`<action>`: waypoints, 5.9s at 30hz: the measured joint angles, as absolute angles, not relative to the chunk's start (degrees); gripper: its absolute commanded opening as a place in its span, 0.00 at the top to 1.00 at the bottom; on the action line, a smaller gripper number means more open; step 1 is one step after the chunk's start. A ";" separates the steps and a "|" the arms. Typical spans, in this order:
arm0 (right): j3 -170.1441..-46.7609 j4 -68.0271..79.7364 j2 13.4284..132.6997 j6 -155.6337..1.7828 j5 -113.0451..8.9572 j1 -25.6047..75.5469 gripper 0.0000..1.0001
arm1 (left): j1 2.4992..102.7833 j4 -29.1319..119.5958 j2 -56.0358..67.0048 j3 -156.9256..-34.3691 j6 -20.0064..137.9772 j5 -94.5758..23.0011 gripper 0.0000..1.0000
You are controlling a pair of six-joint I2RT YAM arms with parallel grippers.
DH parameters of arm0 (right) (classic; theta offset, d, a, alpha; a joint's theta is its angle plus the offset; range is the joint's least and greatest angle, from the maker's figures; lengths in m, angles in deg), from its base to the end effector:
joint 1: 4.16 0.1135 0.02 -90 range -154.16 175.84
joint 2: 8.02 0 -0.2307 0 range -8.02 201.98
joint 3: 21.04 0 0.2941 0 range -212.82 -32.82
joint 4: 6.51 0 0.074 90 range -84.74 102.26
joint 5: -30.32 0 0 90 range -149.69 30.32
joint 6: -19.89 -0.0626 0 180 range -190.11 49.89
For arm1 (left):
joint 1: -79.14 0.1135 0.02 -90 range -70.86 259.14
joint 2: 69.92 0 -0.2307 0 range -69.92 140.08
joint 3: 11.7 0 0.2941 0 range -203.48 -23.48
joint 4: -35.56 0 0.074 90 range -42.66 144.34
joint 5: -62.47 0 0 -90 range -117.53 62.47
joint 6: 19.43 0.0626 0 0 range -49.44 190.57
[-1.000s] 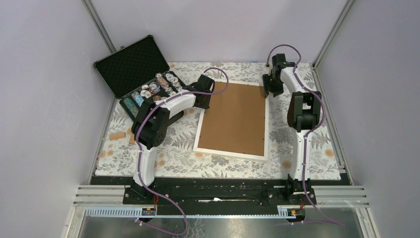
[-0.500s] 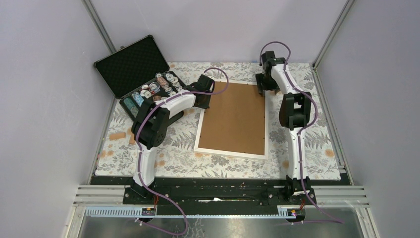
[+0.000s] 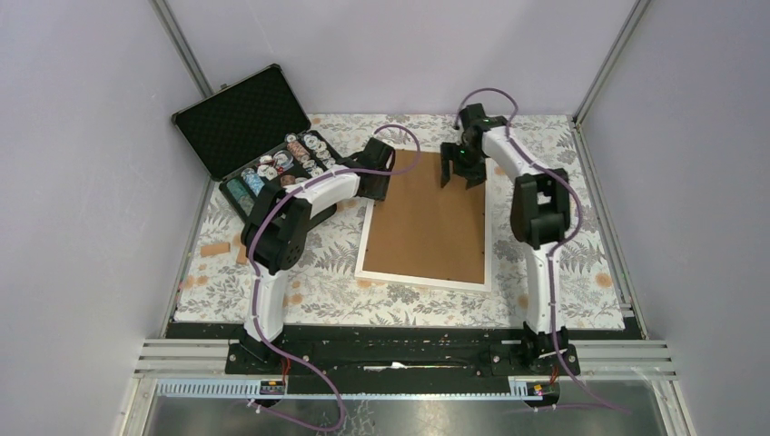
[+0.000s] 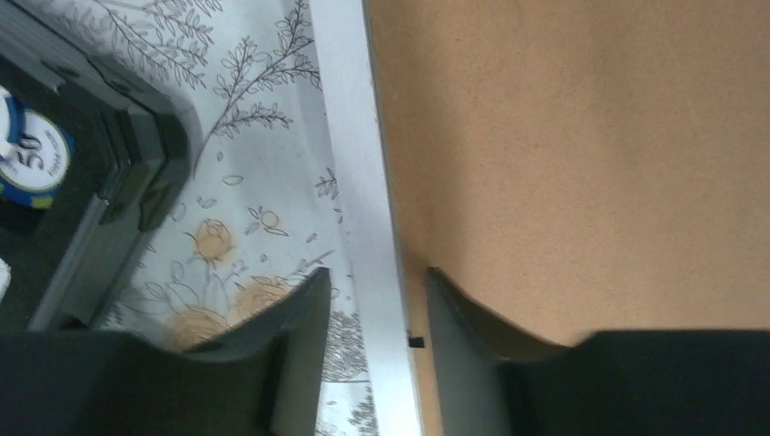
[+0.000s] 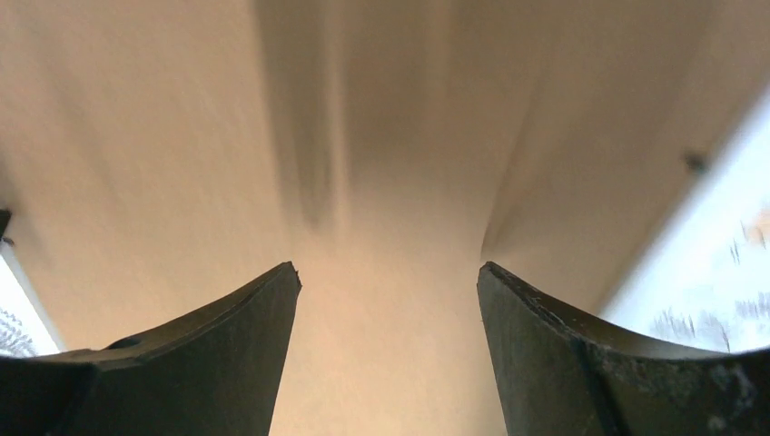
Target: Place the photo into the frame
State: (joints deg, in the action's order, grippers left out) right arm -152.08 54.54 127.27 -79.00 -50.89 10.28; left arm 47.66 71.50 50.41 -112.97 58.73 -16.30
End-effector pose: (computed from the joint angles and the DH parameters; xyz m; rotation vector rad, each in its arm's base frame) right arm 0.5148 0.1424 0.1306 -0.1782 2.7264 0.3266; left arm 0.4261 -0.2466 0.1057 0.3506 2.4804 -0.0626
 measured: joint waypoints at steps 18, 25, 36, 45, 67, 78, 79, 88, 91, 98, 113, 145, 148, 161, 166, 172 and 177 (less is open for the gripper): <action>-120.10 41.71 106.39 -88.24 -57.25 -0.19 0.59 | 45.12 77.18 5.12 -81.37 29.79 -30.77 0.01; -113.44 33.90 105.50 -92.61 -55.63 -3.10 0.78 | 32.60 73.73 -2.31 -63.40 7.10 -34.05 0.02; -88.19 22.17 90.04 -98.91 -51.02 -6.13 0.23 | 27.29 65.33 11.86 -62.72 -7.21 -33.77 0.05; -103.25 26.01 97.89 -93.29 -50.45 -5.96 0.22 | 27.29 62.36 13.47 -62.92 -11.63 -31.95 0.12; -92.50 12.88 94.98 -96.44 -52.72 -1.37 0.84 | 35.22 68.20 22.35 -73.21 -3.69 -32.11 0.17; -61.24 5.47 66.50 -111.41 -51.43 -1.72 0.80 | 43.92 78.16 32.71 -88.03 16.41 -27.32 0.17; -59.39 4.68 64.49 -112.70 -51.41 -1.74 0.80 | 44.36 78.58 34.06 -89.85 18.05 -27.47 0.17; -52.43 2.04 57.11 -120.17 -48.57 6.67 0.80 | 49.03 83.24 49.34 -111.81 32.94 -32.30 0.20; -51.19 0.46 56.69 -123.98 -46.82 14.04 0.77 | 49.49 82.62 50.59 -113.61 37.92 -34.86 0.20; -56.61 15.26 55.01 -121.55 -48.26 21.78 0.15 | 49.43 78.89 46.63 -107.59 44.92 -39.25 0.19; -100.02 27.24 80.47 -93.66 -57.23 -13.19 0.02 | 49.03 73.92 39.31 -98.70 44.48 -39.69 0.67; -113.33 41.62 103.31 -79.13 -53.31 -19.99 0.22 | 50.28 73.64 31.46 -93.32 38.99 -40.30 0.29; -112.72 40.24 104.03 -80.07 -51.54 -20.36 0.24 | 50.23 72.22 37.34 -94.68 35.06 -40.80 0.35; -87.47 23.39 88.67 -86.08 -40.88 -22.05 0.24 | 51.35 74.32 38.52 -95.81 41.88 -35.19 0.90; -83.60 29.75 80.25 -86.45 -39.15 -21.41 0.22 | 51.63 72.90 35.90 -92.91 46.77 -32.21 1.00; -88.59 32.29 78.15 -85.90 -44.35 -20.25 0.27 | 51.17 71.24 35.24 -91.68 48.98 -31.67 1.00; -90.03 33.12 81.17 -84.77 -48.42 -20.23 0.42 | 51.17 70.91 35.18 -91.44 48.98 -31.69 1.00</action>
State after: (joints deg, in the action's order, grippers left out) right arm -90.03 33.12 81.17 -84.77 -48.42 -20.23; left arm 51.17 70.91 35.18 -91.44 48.98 -31.69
